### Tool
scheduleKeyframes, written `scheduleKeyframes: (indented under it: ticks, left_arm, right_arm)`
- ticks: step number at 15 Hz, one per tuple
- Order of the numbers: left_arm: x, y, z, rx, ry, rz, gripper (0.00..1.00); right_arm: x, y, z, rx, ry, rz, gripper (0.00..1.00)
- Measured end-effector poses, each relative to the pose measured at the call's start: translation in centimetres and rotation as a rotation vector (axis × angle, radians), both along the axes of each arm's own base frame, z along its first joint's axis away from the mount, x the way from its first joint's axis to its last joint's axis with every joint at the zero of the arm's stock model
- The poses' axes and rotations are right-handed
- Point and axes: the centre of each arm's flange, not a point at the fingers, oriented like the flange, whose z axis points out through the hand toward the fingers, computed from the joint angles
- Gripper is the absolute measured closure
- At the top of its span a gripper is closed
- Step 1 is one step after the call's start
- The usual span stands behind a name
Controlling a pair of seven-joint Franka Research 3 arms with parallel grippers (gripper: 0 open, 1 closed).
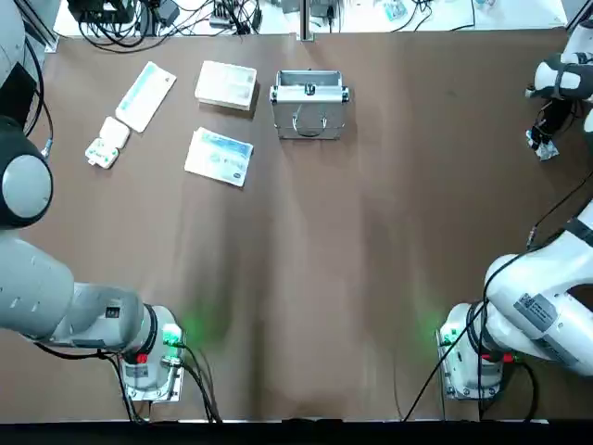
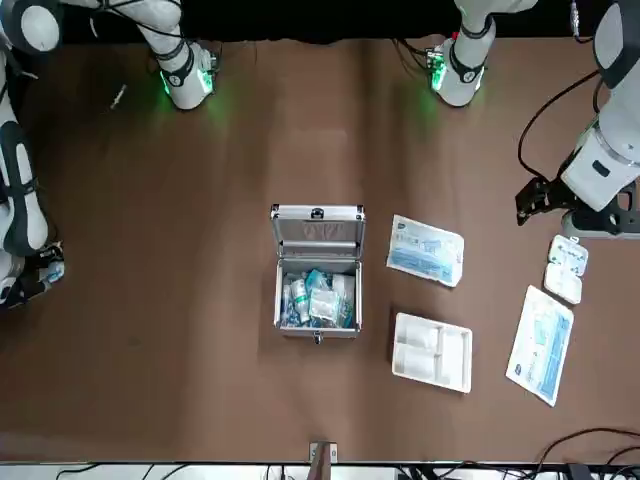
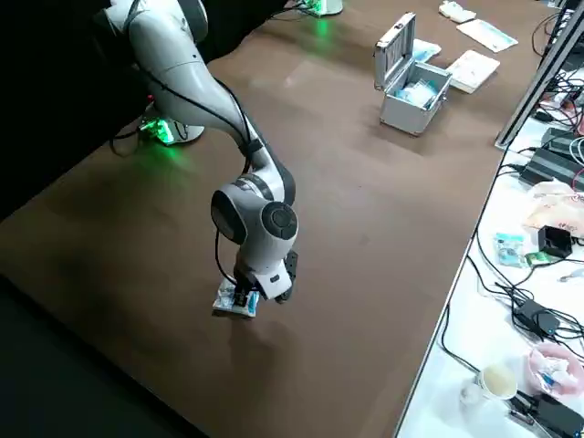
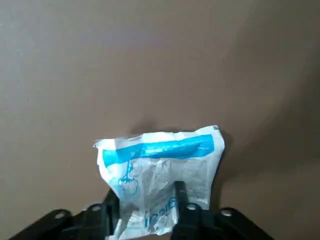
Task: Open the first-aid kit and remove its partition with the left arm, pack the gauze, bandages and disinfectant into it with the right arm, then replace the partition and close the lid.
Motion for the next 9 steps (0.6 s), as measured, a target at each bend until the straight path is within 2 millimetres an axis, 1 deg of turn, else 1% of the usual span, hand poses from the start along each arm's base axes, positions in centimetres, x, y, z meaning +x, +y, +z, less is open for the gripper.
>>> scheduleKeyframes:
  ticks: [2,3,4,5,6,9]
  left_arm:
    - [-0.1,-0.4,0.0,-0.001,0.000,-0.007,0.00]
    - [-0.1,-0.6,0.0,-0.001,0.000,-0.011,0.00]
    - [-0.2,-0.9,0.1,-0.001,-0.002,-0.015,0.00]
    - [-0.2,-0.9,0.2,-0.001,-0.003,-0.016,0.00]
    - [-0.2,-0.9,0.3,-0.001,-0.004,-0.016,0.00]
    - [-0.3,-1.3,0.3,-0.002,-0.006,-0.022,0.00]
  right_arm:
    - [0.3,0.3,0.5,0.001,0.001,0.003,0.69]
    - [0.5,0.6,0.8,0.003,0.002,0.005,0.69]
    - [1.2,1.3,1.7,0.007,0.001,0.011,0.83]
    - [1.5,1.8,2.2,0.010,0.006,0.015,0.83]
    - [1.8,2.4,2.9,0.015,0.014,0.018,0.87]
    - [3.0,5.4,6.0,0.023,0.047,-0.039,0.91]
